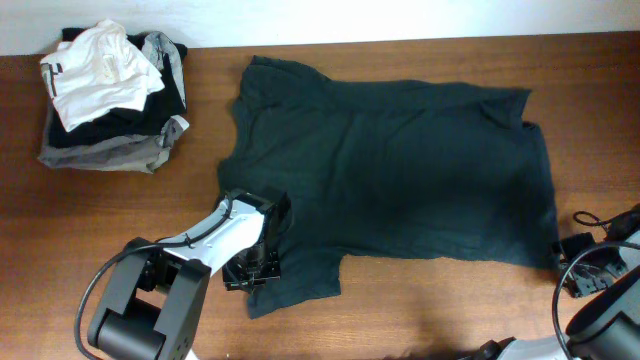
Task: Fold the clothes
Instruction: 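Grasp the shirt's near bottom edge with left and right grippers, then fold the near edge up toward the far edge with both grippers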
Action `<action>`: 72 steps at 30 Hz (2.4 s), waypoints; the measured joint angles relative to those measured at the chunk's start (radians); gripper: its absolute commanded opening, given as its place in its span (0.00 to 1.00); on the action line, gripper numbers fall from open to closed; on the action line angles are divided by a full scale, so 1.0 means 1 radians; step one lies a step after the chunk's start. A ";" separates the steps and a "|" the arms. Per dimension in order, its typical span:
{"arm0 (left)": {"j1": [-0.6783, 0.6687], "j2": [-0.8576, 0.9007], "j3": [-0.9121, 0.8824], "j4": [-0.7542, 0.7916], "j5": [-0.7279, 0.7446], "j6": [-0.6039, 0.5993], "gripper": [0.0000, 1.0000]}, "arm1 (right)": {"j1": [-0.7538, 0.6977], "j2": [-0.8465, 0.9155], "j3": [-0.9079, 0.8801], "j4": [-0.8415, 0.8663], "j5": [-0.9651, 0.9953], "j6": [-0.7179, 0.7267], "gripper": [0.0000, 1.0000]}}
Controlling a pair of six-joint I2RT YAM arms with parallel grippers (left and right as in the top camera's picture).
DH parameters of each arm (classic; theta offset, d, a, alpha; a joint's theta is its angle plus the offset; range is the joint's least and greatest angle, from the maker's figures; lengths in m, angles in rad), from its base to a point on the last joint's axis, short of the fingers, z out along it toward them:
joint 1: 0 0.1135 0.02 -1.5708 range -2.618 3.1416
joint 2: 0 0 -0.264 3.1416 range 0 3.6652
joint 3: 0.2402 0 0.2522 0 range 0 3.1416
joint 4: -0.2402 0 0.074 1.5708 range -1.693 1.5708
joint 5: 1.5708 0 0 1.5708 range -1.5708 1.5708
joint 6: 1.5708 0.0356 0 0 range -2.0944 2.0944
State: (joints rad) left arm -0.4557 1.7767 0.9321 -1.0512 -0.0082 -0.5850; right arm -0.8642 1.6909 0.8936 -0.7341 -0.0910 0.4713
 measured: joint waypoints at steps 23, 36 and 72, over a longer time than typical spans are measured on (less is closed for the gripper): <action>0.000 -0.235 0.025 -0.145 -0.019 0.001 0.01 | 0.161 -0.126 0.024 -0.196 0.050 0.102 0.04; 0.000 -0.635 0.143 0.334 -0.188 -0.002 0.01 | 0.163 -0.549 0.032 -0.164 -0.006 0.108 0.04; 0.189 0.048 0.251 0.491 0.040 0.216 0.18 | 0.349 0.072 0.271 -0.069 -0.089 -0.091 0.08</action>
State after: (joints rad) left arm -0.2668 1.8248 1.1828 -0.5606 0.0315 -0.3695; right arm -0.5156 1.7626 1.1648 -0.8032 -0.1799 0.3801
